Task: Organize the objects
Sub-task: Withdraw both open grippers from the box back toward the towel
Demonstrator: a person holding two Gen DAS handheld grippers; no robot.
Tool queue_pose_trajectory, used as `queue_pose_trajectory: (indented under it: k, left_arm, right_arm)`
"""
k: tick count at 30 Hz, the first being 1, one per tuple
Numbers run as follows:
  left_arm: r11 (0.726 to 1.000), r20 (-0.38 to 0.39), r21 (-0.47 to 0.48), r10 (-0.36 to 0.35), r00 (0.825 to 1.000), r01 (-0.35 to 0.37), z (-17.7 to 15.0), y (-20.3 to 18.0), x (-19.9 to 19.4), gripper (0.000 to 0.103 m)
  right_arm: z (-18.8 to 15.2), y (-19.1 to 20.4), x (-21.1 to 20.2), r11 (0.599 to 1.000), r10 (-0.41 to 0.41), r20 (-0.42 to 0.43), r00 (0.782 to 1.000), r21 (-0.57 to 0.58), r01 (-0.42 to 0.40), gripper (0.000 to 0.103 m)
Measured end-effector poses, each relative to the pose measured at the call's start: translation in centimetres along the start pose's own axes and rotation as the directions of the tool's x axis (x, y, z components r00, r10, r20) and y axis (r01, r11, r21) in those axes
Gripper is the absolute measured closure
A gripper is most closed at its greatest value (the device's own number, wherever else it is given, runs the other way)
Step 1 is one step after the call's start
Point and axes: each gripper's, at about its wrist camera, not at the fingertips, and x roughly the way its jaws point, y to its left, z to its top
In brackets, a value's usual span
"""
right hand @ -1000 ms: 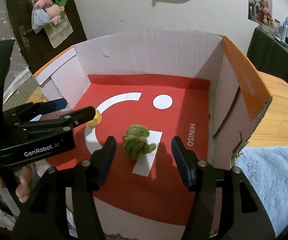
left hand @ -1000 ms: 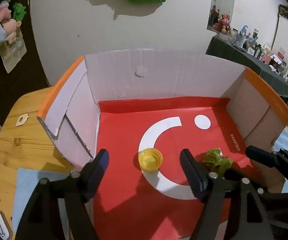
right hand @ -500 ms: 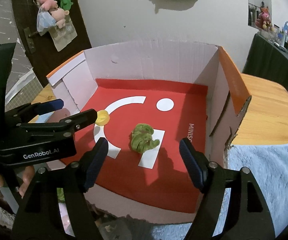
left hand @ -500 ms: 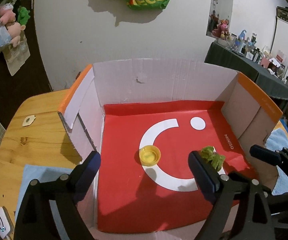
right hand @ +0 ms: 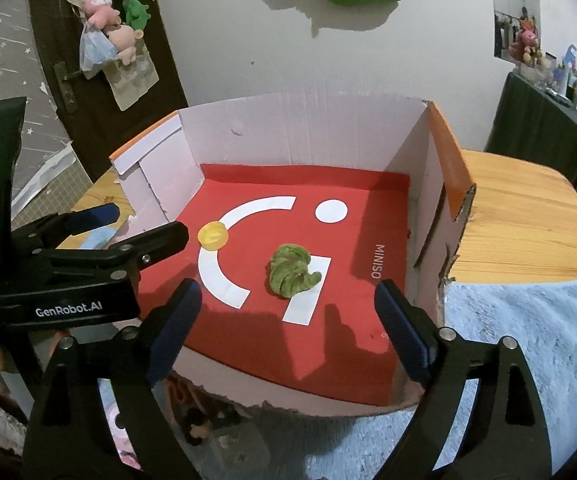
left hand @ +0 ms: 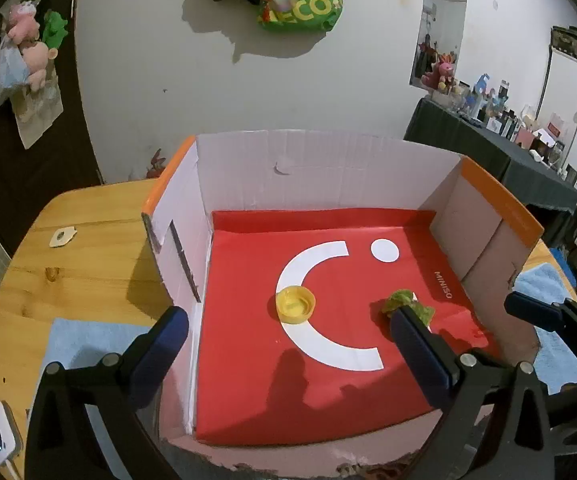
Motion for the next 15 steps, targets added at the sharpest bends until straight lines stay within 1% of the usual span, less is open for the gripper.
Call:
queue_pose_trajectory:
  k: [1, 4, 9, 11, 14, 15]
  left_arm:
    - [1.0, -0.001, -0.004, -0.001, 1.0, 0.001, -0.1, 0.1, -0.1, 0.0]
    - [1.0, -0.001, -0.022, -0.003, 1.0, 0.002, -0.2, 0.4, -0.3, 0.0]
    - [0.999, 0.001, -0.051, -0.01, 1.0, 0.01, -0.5, 0.8, -0.9, 0.0]
    - [0.999, 0.009, -0.048, -0.008, 1.0, 0.008, -0.7, 0.8, -1.2, 0.0]
    - [1.0, 0.021, -0.021, 0.018, 1.0, -0.018, -1.0, 0.4, -1.6, 0.0]
    - [1.0, 0.024, -0.013, 0.022, 0.999, -0.022, -1.1, 0.3, -1.8, 0.0]
  right_arm:
    - [0.0, 0.0, -0.1, 1.0, 0.0, 0.003, 1.0, 0.001, 0.0, 0.014]
    - [-0.2, 0.1, -0.6, 1.0, 0.001, 0.012, 1.0, -0.002, -0.001, 0.009]
    - [-0.4, 0.4, -1.3, 1.0, 0.002, 0.026, 1.0, -0.006, -0.001, 0.009]
    - [-0.5, 0.5, -1.6, 1.0, 0.005, 0.03, 1.0, -0.004, -0.005, 0.009]
    - [-0.7, 0.7, -2.1, 1.0, 0.008, 0.038, 0.999, -0.005, -0.008, 0.008]
    - [-0.7, 0.7, -2.2, 1.0, 0.011, 0.04, 0.999, -0.004, -0.011, 0.007]
